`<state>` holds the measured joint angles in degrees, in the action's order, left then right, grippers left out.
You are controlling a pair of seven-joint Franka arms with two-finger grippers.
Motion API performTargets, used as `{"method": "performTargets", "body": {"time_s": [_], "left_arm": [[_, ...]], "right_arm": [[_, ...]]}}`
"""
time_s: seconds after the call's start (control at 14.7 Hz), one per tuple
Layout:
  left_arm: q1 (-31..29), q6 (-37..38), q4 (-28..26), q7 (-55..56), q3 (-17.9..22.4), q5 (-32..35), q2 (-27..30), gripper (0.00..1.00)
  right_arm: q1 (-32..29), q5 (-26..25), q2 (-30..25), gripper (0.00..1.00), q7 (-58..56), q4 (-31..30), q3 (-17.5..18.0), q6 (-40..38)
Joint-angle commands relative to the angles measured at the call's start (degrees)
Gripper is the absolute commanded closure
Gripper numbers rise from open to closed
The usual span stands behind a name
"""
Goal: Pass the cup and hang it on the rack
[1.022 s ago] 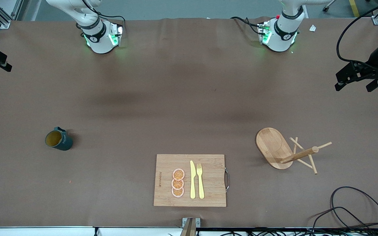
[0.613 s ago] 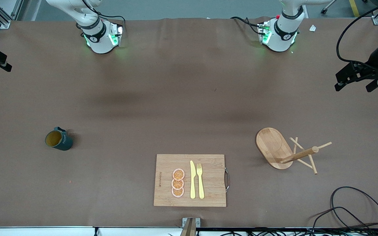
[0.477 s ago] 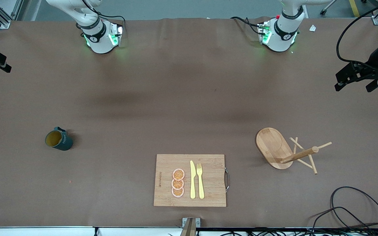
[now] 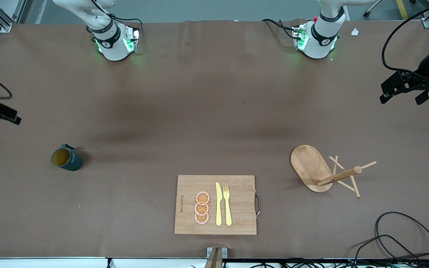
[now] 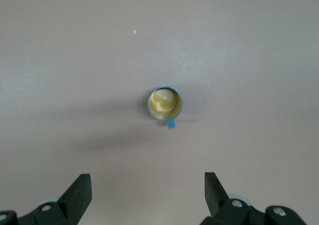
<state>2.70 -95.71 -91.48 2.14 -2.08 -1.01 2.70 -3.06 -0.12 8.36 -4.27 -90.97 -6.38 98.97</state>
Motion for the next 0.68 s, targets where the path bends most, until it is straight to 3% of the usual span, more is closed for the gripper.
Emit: {"method": "performTargets", "body": {"time_s": [0.0,0.34,0.61], "left_arm": [[0.0,0.4,1.3,-0.6,-0.1,1.1,-0.7,0.00],[-0.1,0.5,1.3,-0.7,-0.1,1.1,-0.7,0.00],[-0.1,0.4,1.3,-0.8,-0.1,1.1,-0.7,0.00]], "right_arm": [[-1.9,-0.3,3.7,0.00,1.1,0.1,-0.4,2.1],[-6.7,0.3,9.9,0.00,17.7,-1.6,-0.4,6.7],[-6.5,0.4,10.2,0.00,33.2,-9.9,-0.4,14.7]]}}
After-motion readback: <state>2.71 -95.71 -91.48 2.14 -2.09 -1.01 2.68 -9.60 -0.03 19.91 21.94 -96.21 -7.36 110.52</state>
